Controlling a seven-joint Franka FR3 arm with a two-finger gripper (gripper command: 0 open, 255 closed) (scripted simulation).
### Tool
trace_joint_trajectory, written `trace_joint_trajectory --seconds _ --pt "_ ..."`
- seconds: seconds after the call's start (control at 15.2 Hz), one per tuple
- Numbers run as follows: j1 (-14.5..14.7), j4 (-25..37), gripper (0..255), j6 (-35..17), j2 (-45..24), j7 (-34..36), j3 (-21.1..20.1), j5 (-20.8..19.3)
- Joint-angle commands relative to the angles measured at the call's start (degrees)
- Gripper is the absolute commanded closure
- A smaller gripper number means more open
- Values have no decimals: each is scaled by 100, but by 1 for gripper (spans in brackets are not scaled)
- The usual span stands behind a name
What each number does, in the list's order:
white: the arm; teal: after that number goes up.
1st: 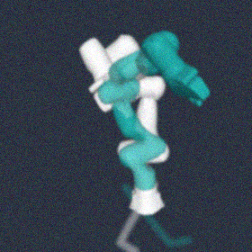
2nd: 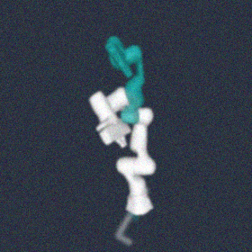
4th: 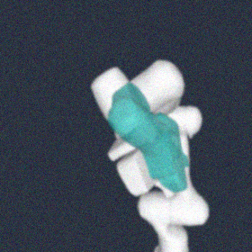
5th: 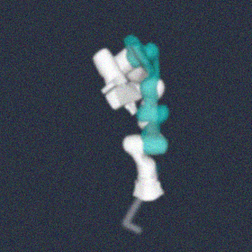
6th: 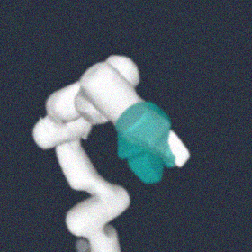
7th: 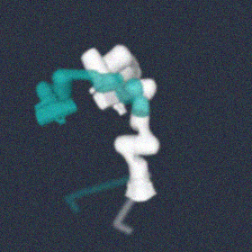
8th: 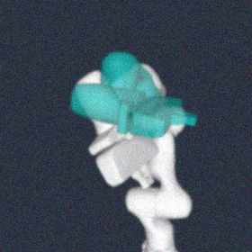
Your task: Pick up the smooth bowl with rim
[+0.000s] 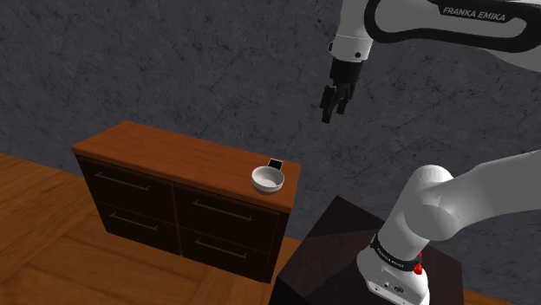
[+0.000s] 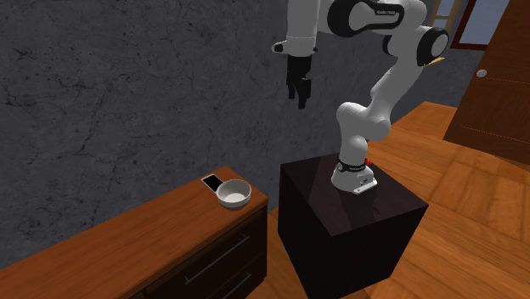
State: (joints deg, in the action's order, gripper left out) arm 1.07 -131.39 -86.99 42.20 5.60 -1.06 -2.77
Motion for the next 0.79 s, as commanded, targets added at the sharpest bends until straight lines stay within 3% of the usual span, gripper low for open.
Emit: trace_joint_trajectory --seconds 0.0,0.73 --pt "0 0 0 0 0 0 0 0" --pt "-52 -718 0 -2070 -1483 184 -83 -186"
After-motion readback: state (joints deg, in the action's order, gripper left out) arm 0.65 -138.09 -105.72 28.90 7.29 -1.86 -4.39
